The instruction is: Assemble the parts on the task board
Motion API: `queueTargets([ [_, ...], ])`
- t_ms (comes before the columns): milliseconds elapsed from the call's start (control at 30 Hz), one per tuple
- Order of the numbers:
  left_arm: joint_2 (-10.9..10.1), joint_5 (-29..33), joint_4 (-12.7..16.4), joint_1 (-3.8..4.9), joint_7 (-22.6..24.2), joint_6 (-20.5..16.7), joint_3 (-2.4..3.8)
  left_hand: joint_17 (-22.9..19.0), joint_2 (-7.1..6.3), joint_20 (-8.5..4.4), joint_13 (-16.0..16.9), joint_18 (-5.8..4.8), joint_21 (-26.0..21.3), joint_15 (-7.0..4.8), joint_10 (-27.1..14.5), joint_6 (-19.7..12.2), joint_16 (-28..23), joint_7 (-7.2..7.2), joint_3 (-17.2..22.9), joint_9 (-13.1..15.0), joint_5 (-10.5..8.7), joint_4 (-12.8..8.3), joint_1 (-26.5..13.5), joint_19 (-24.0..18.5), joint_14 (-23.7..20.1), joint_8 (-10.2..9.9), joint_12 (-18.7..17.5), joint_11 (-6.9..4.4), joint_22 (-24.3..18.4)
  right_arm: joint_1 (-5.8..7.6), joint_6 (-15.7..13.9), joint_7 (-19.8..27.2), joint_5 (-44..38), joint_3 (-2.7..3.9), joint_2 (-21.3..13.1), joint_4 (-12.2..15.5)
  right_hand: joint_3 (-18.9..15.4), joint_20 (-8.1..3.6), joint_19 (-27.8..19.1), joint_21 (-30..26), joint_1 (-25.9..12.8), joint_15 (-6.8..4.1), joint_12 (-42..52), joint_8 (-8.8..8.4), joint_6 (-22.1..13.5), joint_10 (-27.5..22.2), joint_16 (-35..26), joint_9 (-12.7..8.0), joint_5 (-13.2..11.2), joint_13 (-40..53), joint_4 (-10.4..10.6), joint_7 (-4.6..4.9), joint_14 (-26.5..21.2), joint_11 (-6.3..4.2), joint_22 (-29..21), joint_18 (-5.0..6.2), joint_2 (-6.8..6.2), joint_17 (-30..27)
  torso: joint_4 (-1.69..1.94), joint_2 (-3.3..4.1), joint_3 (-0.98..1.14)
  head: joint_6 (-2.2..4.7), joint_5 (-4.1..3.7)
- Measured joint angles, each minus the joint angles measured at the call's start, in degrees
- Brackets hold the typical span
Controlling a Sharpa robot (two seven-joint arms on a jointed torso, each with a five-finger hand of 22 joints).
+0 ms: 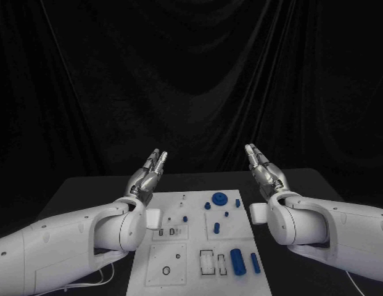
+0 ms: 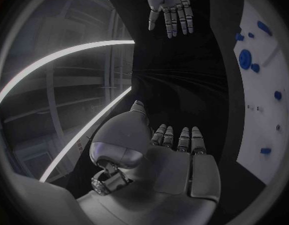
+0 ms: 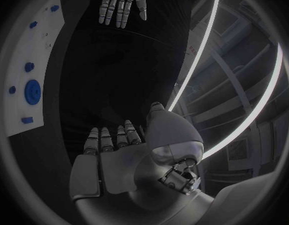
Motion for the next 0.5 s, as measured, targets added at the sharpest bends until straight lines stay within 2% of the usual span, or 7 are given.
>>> queueTargets([
  [167, 0.48, 4.34, -0.67, 1.61, 1.65, 6.19, -1.77, 0.00, -0.07, 0.00, 0.00, 0.00, 0.00, 0.00, -0.01, 0.41, 0.00, -0.41, -0.38, 0.10, 0.66, 0.38, 2.88, 0.00, 0.00, 0.22, 0.00, -0.01, 0.00, 0.25, 0.84, 0.89, 2.20, -0.16, -0.02, 0.03, -0.21, 0.00, 0.00, 0.00, 0.14, 0.00, 0.00, 0.00, 0.56, -0.04, 0.00, 0.00, 0.00, 0.00, -0.10, 0.56, 0.00, 0.26, 0.00, 0.00, 0.02, 0.00, 0.00, 0.01, -0.01, 0.00, 0.00],
  [233, 0.62, 5.97, -0.88, 2.08, 2.33, 8.49, -2.29, 0.00, 0.00, 0.00, 0.01, 0.93, 0.00, 0.00, -0.01, 0.42, 0.00, -0.41, -0.38, 0.10, 0.66, 0.38, 3.45, 0.00, 0.00, 0.22, 0.00, -0.01, 0.00, 0.25, 1.10, 1.16, 2.77, -0.17, -0.02, 0.04, -0.21, 0.00, 0.00, 0.00, 0.37, 0.00, 0.00, 0.00, 0.53, 0.00, 0.00, 0.00, 0.00, 0.00, -0.09, 1.14, 0.00, 1.10, 0.00, 0.00, -0.21, 0.00, 0.00, 0.01, -0.01, 0.00, 0.00],
  [300, 0.69, 7.11, -0.99, 2.34, 2.86, 10.13, -2.52, 0.01, -0.13, 0.00, 0.01, 0.94, 0.00, 0.00, -0.01, 0.57, 0.00, -0.27, -0.38, 0.14, 0.95, 0.38, 3.57, 0.00, 0.00, 0.22, 0.00, -0.01, 0.00, 0.25, 1.27, 1.33, 3.15, -0.18, -0.02, 0.04, -0.21, 0.00, 0.00, 0.00, 0.81, 0.00, 0.00, 0.26, 0.96, 0.11, 0.00, 0.07, 0.00, 0.10, -0.09, 1.58, 0.00, 2.21, 0.00, -0.01, -0.04, 0.00, 0.00, 0.01, -0.01, 0.00, 0.00],
  [333, 0.71, 7.72, -1.04, 2.42, 3.14, 10.97, -2.59, 0.01, -0.33, 0.00, 0.01, 1.73, 0.00, 0.00, -0.01, 0.84, 0.00, -0.67, -0.38, 0.15, 1.15, 0.38, 4.09, 0.00, 0.00, 0.22, 0.00, -0.34, 0.01, 0.25, 1.36, 1.42, 3.36, -0.18, -0.02, 0.05, -0.21, 0.00, 0.00, 0.00, 0.81, 0.00, 0.00, 0.26, 1.04, 0.24, 0.00, 0.07, 0.00, 0.16, -0.09, 1.91, 0.00, 2.64, 0.00, -0.01, -0.04, 0.00, 0.01, 0.01, -0.01, 0.00, 0.00],
  [367, 0.57, 8.05, -1.18, 2.43, 3.43, 12.10, -2.62, 0.01, -0.38, 0.01, 0.01, 1.78, 0.00, 0.01, 0.01, 0.84, 0.00, -1.67, -0.38, 0.15, 1.28, 0.38, 4.77, 0.00, 0.00, 0.22, 0.00, -1.23, 0.01, 0.25, 1.86, 1.42, 3.49, -0.18, -0.03, -0.08, -0.21, 0.00, 0.00, 0.00, 1.02, 0.00, 0.05, 0.26, 1.14, 0.21, 0.00, 0.07, -0.01, 0.17, -0.10, 2.17, 0.00, 3.37, 0.00, 0.00, -0.06, 0.00, 0.00, 0.01, -0.01, -0.11, -0.02],
  [433, -0.13, 8.31, -1.65, 2.43, 4.05, 14.68, -2.64, 0.01, -0.41, 0.03, 0.01, 1.77, 0.00, 0.01, -0.01, 1.02, 0.00, -1.85, -0.38, 0.14, 1.51, 0.38, 4.80, 0.02, 0.00, 0.22, 0.00, -1.45, 0.01, 0.25, 3.34, 1.33, 3.70, -0.18, -0.15, -0.74, -0.31, 0.45, 0.00, 0.00, 1.84, 0.00, 0.73, 0.41, 2.01, 0.30, 0.00, 0.25, 0.14, 0.30, 0.01, 3.46, 0.00, 5.66, 0.00, -0.01, -0.12, 0.00, 0.02, 0.01, -0.01, -1.40, 0.04],
  [500, -0.94, 8.31, -2.22, 2.42, 4.70, 17.12, -2.65, 0.01, -0.40, 0.37, 0.01, 1.77, 0.00, 0.01, -0.01, 1.02, 0.00, -1.85, -0.38, 0.20, 1.62, 0.38, 4.94, 0.09, 0.00, 0.22, 0.00, -1.45, 0.01, 0.25, 4.82, 1.23, 3.90, -0.18, -0.39, -1.31, -0.42, 2.71, -0.02, 0.00, 2.05, 0.00, 1.73, 1.08, 3.98, 0.65, 0.00, 0.54, 0.39, 0.60, 0.02, 5.67, 0.00, 8.39, 0.00, -0.01, -0.22, 0.00, 0.03, 0.01, -0.01, -2.03, 0.14],
])
